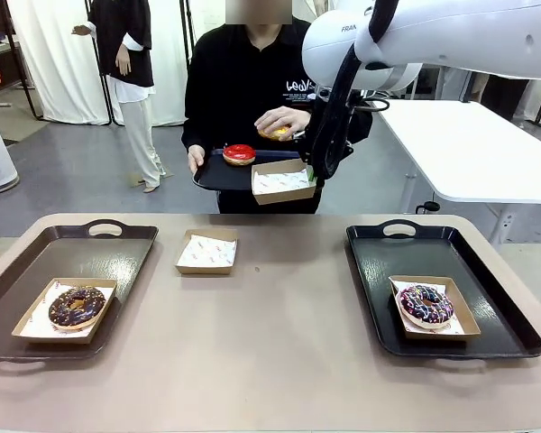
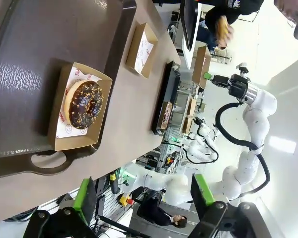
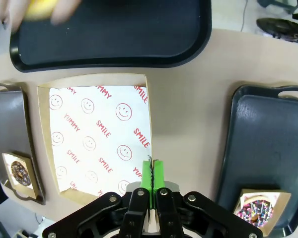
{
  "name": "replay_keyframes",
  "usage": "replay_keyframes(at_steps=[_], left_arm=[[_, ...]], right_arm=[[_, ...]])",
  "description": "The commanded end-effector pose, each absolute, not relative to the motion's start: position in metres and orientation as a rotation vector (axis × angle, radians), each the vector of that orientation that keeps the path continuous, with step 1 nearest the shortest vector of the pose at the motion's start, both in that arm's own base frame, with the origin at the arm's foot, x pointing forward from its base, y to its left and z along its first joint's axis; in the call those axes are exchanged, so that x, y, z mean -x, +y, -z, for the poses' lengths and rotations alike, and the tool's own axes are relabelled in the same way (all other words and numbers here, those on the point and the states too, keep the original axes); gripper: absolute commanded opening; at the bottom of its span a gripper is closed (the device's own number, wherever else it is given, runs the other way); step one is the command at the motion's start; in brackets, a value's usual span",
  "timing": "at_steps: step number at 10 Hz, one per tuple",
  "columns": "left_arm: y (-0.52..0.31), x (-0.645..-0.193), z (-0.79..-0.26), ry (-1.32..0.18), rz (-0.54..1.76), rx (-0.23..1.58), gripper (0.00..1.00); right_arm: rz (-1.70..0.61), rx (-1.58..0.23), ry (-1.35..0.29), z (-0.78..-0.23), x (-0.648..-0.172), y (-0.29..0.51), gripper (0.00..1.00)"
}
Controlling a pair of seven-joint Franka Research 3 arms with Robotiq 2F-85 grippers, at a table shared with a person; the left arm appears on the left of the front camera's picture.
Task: Individually package the donuts and arrange them on the tray.
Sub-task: Place the picked Paper togo box on the Handle tray while simultaneously picking up another Paper togo box from the table with the other hand.
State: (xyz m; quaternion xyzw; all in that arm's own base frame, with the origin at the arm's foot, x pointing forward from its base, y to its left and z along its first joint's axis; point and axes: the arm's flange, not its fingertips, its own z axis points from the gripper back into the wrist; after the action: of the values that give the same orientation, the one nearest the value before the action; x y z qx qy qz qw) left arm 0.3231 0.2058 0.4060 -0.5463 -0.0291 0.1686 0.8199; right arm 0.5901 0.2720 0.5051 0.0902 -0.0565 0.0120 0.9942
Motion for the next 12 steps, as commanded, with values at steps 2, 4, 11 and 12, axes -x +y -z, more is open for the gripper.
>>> replay_keyframes(at_steps=[2, 4, 11, 12], left_arm=[[0.2072, -0.3213, -0.4072, -0.065, -0.361, 1.172, 1.00], [0.2072, -0.3213, -0.4072, -0.065, -0.361, 1.172, 1.00], [0.2072, -0.3213, -0.4072, -0.065, -0.361, 1.172, 1.00], [0.2072, -0.3213, -0.4072, -0.065, -0.361, 1.172, 1.00]], right_arm=[[-0.022, -0.182, -0.121, -0.5051, -0.5877, 0.2690, 0.00], [-0.022, -0.182, -0.121, -0.5051, -0.5877, 0.2690, 0.00], [-0.022, -0.182, -0.121, -0.5051, -0.5877, 0.2690, 0.00], [-0.022, -0.182, -0.121, -0.5051, -0.5877, 0.2690, 0.00]])
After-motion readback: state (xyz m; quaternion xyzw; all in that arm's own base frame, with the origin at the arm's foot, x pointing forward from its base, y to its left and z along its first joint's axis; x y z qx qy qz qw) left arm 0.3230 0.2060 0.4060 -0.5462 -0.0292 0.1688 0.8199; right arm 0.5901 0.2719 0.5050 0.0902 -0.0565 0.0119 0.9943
